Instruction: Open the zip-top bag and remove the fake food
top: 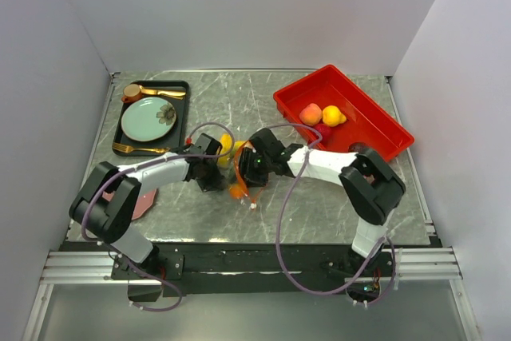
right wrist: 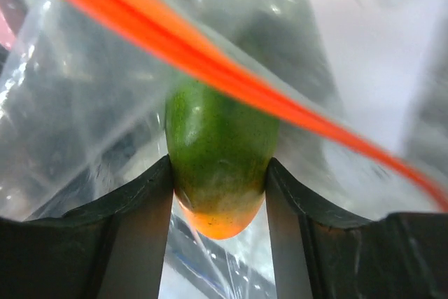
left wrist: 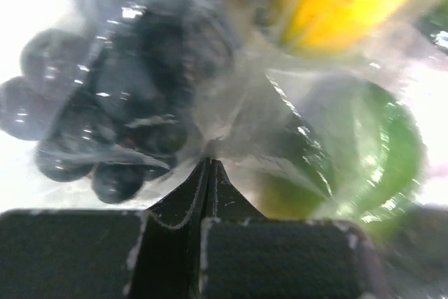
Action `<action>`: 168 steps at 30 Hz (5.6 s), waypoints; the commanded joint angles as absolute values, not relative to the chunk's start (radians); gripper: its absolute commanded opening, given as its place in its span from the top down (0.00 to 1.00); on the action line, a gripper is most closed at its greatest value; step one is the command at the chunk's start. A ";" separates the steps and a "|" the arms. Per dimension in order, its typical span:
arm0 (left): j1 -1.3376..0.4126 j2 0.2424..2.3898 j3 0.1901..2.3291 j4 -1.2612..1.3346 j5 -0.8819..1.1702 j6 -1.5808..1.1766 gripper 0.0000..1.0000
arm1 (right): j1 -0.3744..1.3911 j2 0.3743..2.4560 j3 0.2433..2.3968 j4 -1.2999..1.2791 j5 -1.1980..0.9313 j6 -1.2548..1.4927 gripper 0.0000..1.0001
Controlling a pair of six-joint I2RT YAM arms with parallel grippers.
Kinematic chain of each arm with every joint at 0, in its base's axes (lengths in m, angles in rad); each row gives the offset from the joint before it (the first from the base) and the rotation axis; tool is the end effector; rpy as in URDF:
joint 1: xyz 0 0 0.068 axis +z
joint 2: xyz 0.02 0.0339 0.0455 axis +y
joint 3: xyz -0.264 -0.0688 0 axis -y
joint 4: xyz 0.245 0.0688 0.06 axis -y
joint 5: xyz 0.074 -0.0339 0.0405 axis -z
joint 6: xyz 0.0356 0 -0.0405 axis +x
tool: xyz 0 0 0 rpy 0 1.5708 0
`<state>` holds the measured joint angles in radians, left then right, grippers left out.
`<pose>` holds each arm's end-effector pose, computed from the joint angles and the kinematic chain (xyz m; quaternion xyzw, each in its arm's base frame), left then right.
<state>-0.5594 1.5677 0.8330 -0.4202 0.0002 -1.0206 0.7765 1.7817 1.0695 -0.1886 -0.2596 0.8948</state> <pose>0.2420 -0.1515 0.1575 -0.2236 0.9526 -0.1467 0.1452 0.2556 0.2639 0.1720 0.0129 0.9373 0.3238 0.1280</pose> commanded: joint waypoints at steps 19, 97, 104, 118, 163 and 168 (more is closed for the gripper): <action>-0.543 1.577 0.891 -0.485 -0.035 -1.048 0.99 | 0.617 1.232 0.950 -0.549 -0.002 0.819 0.70; -0.489 1.873 1.244 -0.371 0.111 -0.897 0.94 | 0.580 1.750 0.904 0.167 -0.350 1.388 0.46; -0.508 1.833 1.180 -0.336 0.135 -0.908 0.96 | 0.584 1.778 0.963 0.094 -0.333 1.324 0.28; -0.528 1.784 1.123 -0.256 0.181 -0.937 0.99 | 0.597 1.822 1.060 -0.087 -0.258 1.223 0.40; -0.439 1.747 1.177 -0.360 0.146 -0.867 0.98 | 0.009 1.373 1.163 -0.635 0.035 0.752 0.63; -0.439 1.713 1.204 -0.377 0.163 -0.848 0.86 | -0.124 1.480 1.209 -0.601 0.031 0.739 0.52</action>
